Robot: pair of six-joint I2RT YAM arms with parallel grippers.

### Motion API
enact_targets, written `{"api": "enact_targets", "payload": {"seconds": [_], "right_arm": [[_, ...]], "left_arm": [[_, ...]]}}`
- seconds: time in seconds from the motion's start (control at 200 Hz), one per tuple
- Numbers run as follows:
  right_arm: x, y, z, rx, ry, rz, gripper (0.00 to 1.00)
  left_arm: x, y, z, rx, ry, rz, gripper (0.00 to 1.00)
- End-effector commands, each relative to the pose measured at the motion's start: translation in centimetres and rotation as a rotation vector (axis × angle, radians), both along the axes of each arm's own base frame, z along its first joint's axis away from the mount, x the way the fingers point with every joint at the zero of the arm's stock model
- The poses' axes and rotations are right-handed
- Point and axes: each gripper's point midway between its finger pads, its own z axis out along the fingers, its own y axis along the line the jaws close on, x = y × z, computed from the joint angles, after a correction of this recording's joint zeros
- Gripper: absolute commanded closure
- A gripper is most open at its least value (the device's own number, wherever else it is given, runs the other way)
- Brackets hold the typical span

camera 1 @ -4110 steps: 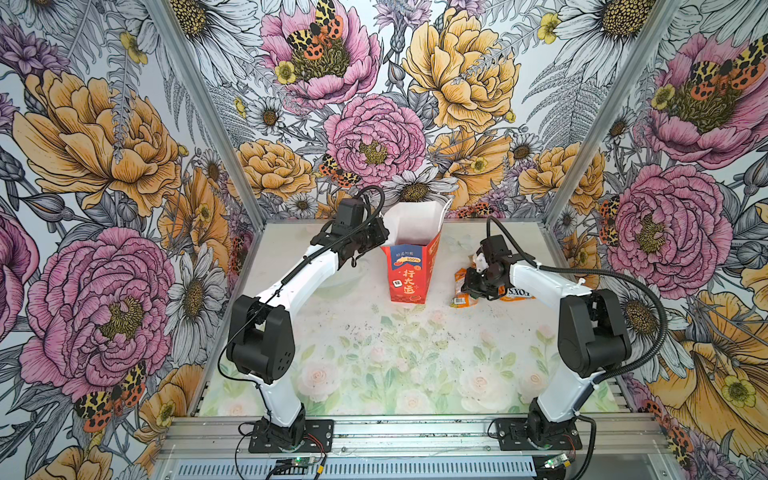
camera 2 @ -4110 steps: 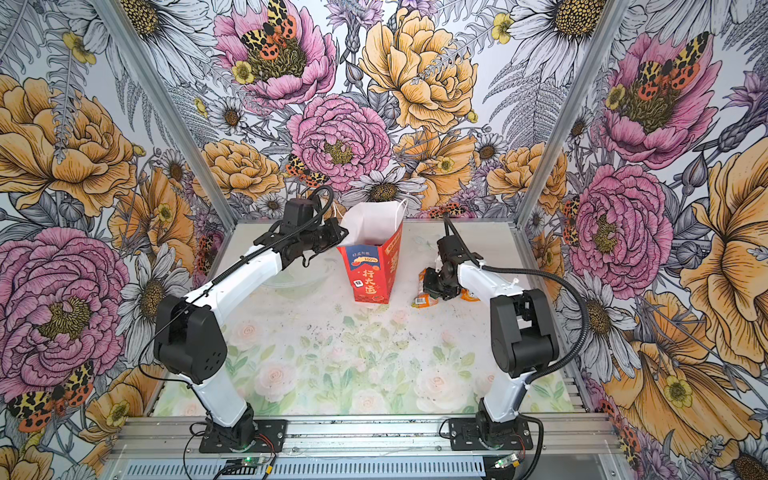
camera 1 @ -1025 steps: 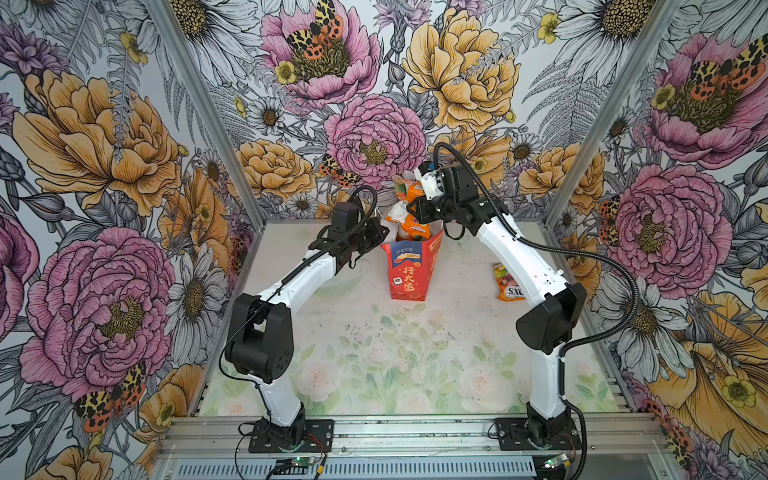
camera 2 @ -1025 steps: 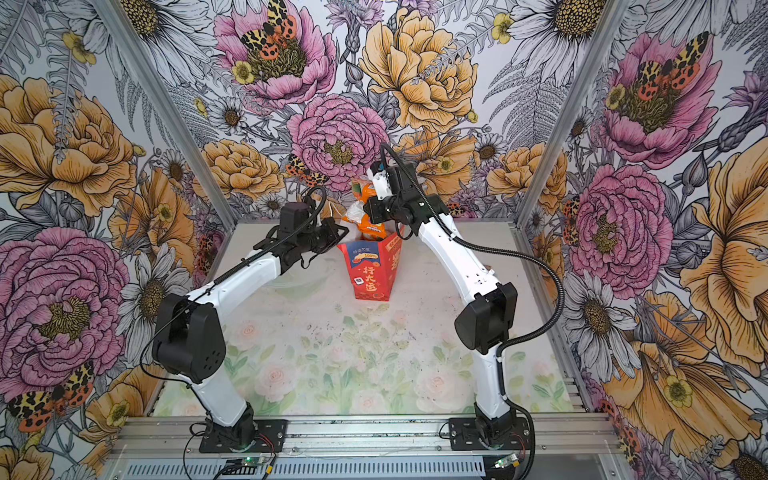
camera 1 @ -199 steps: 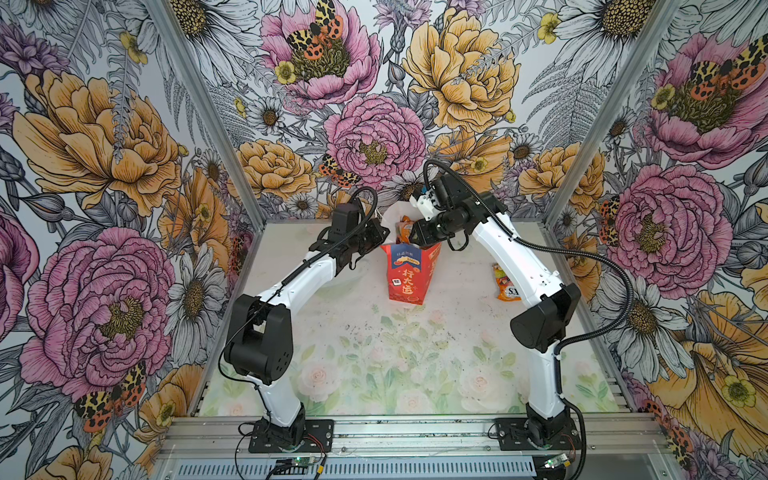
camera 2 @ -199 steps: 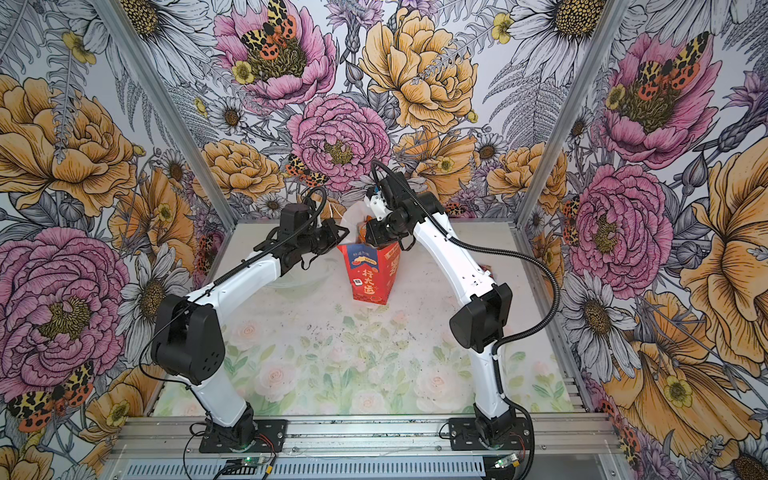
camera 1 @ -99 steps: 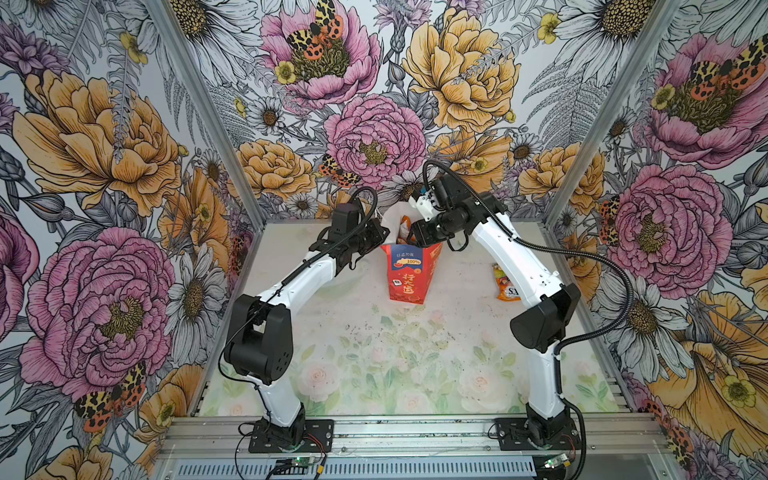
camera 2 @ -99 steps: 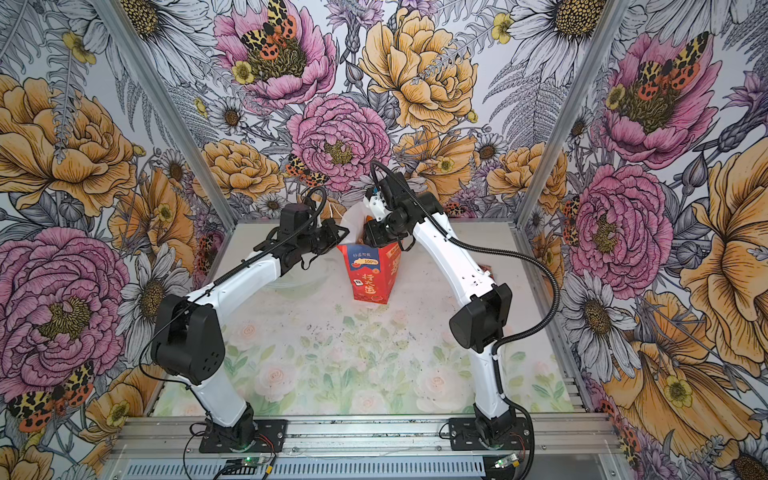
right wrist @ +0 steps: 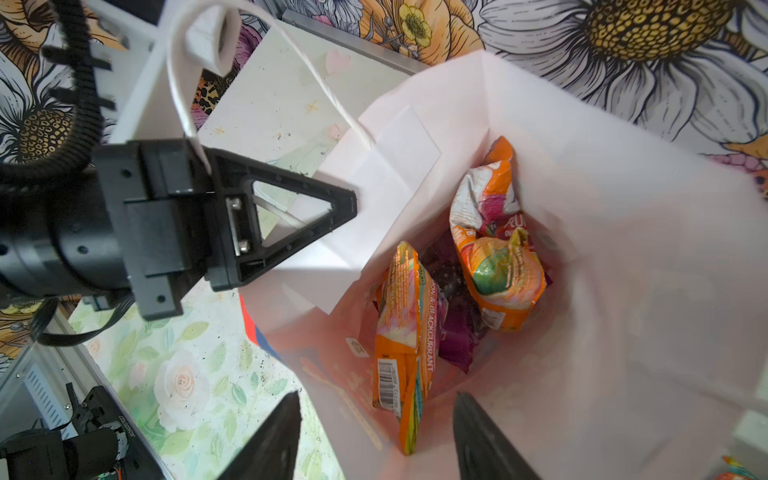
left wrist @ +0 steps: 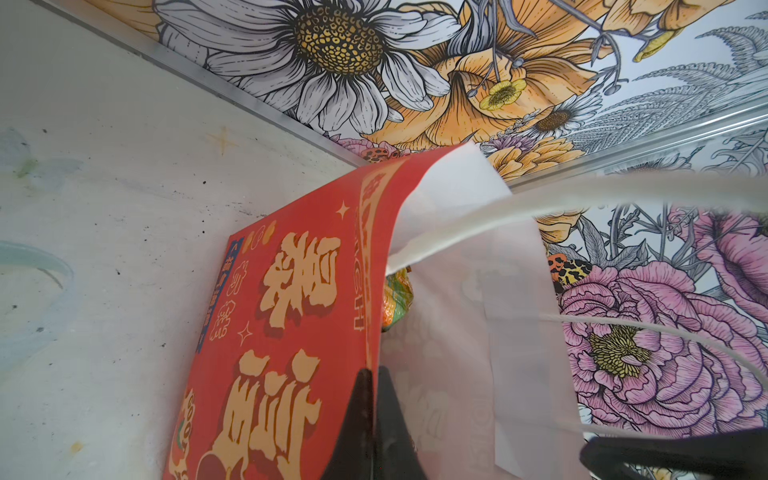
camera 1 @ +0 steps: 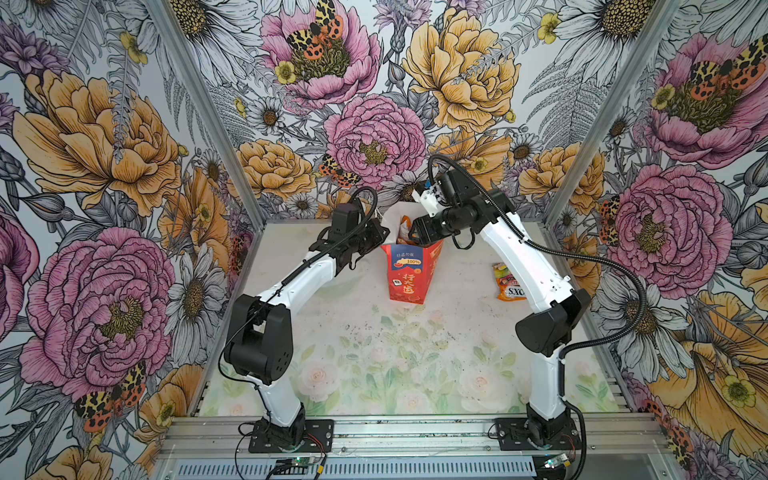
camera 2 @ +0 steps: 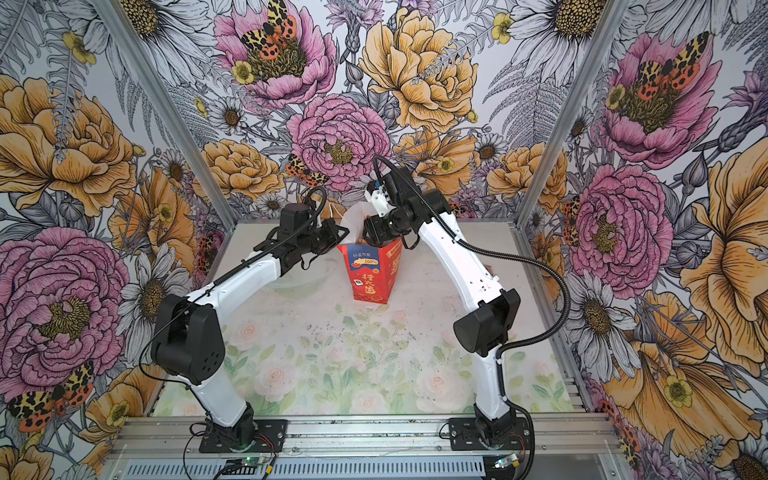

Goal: Place the snacks into the paper bag
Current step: 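Open the right gripper, release the orange bag, and raise it out, then move the right gripper over the FOX'S candy bag and lower toward it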

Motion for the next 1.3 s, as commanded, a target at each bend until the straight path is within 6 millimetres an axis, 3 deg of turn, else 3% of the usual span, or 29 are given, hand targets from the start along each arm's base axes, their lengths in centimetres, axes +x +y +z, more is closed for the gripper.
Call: {"api": "enact_targets", "payload": {"seconds": [0.0, 0.335, 0.67, 0.831, 1.031, 1.296], "right_arm": [[-1.6, -1.5, 4.1, -0.005, -0.101, -0.004, 0.45], [-2.7, -4.9, 5.6, -0.058, -0.147, -0.086, 0.42], [-3.8, -9.7, 3.8, -0.136, -0.117, -0.231, 0.34], [-4.1, -13.0, 3.2, -0.100, -0.108, -0.336, 0.29], [-4.6, -18.3, 2.2, -0.087, -0.113, -0.488, 0.06], [-4.7, -23.6, -1.5, -0.114, -0.010, -0.621, 0.02]], "left_arm": [[-0.1, 0.8, 0.5, 0.006, -0.015, 0.028, 1.00], [0.1, 0.5, 0.5, -0.002, -0.014, 0.018, 1.00], [0.2, 0.5, 0.7, -0.006, -0.017, 0.013, 1.00], [0.3, 0.6, 0.6, -0.007, -0.016, 0.014, 1.00], [0.4, 0.6, 0.6, -0.010, -0.016, 0.014, 1.00], [0.4, 0.5, 0.5, -0.009, -0.013, 0.012, 1.00]]}}
